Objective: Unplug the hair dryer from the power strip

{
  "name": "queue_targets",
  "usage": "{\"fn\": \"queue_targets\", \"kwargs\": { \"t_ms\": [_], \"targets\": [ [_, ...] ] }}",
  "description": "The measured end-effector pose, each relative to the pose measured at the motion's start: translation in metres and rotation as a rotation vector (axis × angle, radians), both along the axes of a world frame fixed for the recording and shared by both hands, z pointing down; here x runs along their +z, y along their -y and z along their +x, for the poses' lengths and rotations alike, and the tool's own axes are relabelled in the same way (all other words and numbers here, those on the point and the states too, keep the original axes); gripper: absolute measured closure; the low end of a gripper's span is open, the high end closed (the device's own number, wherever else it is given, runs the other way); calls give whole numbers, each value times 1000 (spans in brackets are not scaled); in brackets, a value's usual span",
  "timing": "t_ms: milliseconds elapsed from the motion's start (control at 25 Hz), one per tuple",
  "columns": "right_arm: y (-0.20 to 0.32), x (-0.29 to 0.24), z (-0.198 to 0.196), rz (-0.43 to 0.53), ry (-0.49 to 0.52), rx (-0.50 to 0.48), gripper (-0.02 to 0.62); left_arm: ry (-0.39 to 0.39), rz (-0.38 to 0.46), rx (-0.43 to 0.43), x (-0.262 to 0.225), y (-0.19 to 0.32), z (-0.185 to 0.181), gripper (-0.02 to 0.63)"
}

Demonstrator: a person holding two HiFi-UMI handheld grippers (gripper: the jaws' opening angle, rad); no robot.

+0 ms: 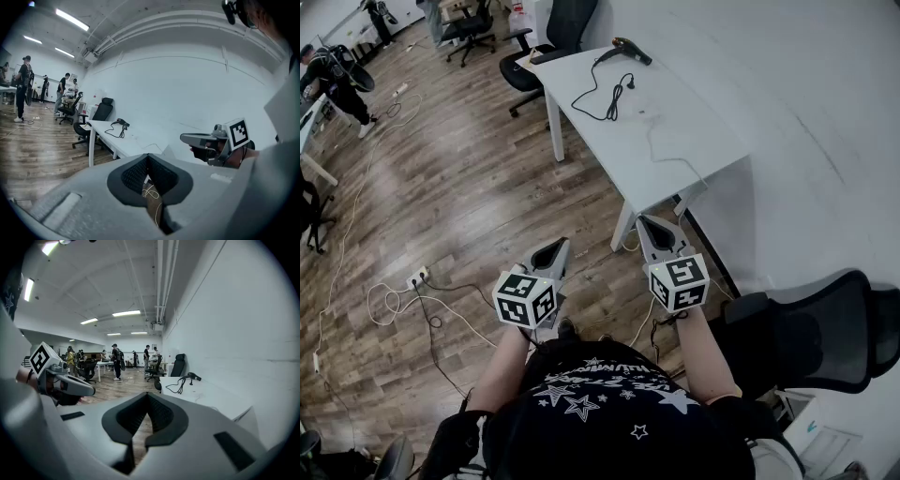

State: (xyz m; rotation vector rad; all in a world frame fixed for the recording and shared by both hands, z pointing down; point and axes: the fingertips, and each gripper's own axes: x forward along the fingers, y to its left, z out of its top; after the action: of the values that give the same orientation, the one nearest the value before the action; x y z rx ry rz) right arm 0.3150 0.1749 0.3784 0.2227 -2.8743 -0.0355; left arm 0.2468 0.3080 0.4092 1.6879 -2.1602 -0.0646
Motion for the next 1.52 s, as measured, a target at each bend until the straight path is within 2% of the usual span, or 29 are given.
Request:
{"fn": "queue_targets", "kwargs": {
  "t_ms": [240, 600, 880, 1040, 1520],
  "targets": [
    [-11, 2, -6, -5, -9, -14, 586, -6, -1, -27, -3, -13, -12, 600],
    [-15, 5, -14, 13, -29, 0, 586, -8, 10, -20, -4, -15, -26, 600],
    [-14, 19, -23, 18, -97, 18, 586, -27, 12, -23, 0, -17, -43, 600],
    [-19, 19, -36, 1, -74, 27, 586, -48, 10, -30, 6, -27, -57, 600],
    [-33, 25, -88, -2, -89, 46, 586, -78, 15, -35, 17, -60, -110, 600]
  ]
}}
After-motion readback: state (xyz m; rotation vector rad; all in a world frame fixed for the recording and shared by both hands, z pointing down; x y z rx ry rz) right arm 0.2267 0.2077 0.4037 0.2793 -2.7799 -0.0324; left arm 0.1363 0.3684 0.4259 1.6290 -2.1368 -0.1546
